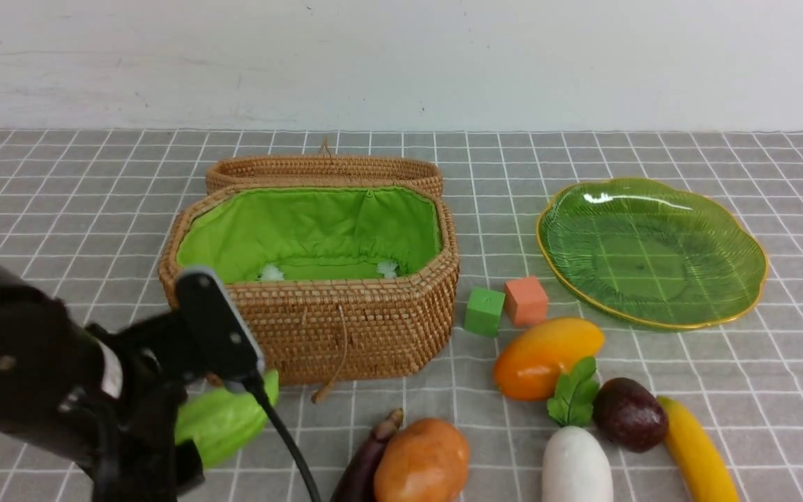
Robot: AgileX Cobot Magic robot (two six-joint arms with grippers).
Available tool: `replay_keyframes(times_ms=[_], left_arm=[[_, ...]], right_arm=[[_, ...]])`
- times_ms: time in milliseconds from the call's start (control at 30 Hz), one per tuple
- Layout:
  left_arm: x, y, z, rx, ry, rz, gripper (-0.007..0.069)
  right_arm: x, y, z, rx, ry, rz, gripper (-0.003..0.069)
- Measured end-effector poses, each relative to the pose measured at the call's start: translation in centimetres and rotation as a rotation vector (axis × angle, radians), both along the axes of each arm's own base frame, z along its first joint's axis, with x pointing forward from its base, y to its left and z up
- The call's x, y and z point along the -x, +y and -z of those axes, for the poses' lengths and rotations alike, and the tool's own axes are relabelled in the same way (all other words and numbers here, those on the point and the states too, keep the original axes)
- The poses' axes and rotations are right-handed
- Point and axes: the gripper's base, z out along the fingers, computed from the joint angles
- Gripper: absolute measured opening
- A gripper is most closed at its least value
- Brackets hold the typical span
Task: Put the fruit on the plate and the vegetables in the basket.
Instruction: Take a chayote with your left arm and place it on the basket on the left.
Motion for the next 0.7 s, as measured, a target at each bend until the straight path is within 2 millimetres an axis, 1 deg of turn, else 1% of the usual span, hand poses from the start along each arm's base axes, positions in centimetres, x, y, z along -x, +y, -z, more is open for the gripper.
replay_keyframes(times_ms=[100,167,233,267,333,400,433,500,533,567,600,633,700], left_arm=[[0.2,0.1,-3.6,0.063,-0.121,-0.001,0.0407],[-0.3,-0.1,-5.8,0.098,-0.188,0.000,0.0407],[-1.2,-0.6,-7.9,0.125,-0.244,0.001,0.0407],[-1.6,-0.8,-8.4,0.129,-0.256,0.005,0.0407],[-3.4,-1.6,-10.1,0.132,-0.298,0.020,0.0407],[-5.1,-2.1,-11.1,0.129,-0.322,0.023,0.0407],[-6.7,-2.4,-11.0,0.127,-0.314,0.019,0.0407],[-8.9,-2.3,-11.2,0.136,-0.313,0.000,0.0407],[-10.3,-2.3,-10.9,0.145,-0.301,-0.016,0.0407],[-11.5,-2.3,-10.5,0.159,-0.287,-0.031,0.0407],[-11.7,-2.4,-10.2,0.156,-0.279,-0.031,0.0407],[-13.4,-2.5,-9.5,0.167,-0.266,-0.046,0.0407],[-15.5,-2.9,-8.1,0.170,-0.266,-0.055,0.0407]], right_arm=[[0.0,0.0,0.0,0.000,0.000,0.000,0.0242],[0.0,0.0,0.0,0.000,0.000,0.000,0.0242],[0.0,0.0,0.0,0.000,0.000,0.000,0.0242],[0.0,0.0,0.0,0.000,0.000,0.000,0.0242],[0.0,0.0,0.0,0.000,0.000,0.000,0.0242],[0.0,0.0,0.0,0.000,0.000,0.000,0.0242],[0.0,0.0,0.0,0.000,0.000,0.000,0.0242],[0.0,0.0,0.0,0.000,0.000,0.000,0.0242],[0.0,0.0,0.0,0.000,0.000,0.000,0.0242],[0.0,0.0,0.0,0.000,0.000,0.000,0.0242],[0.0,0.0,0.0,0.000,0.000,0.000,0.0242],[0.0,0.0,0.0,0.000,0.000,0.000,0.0242],[0.0,0.0,0.0,0.000,0.000,0.000,0.0242]])
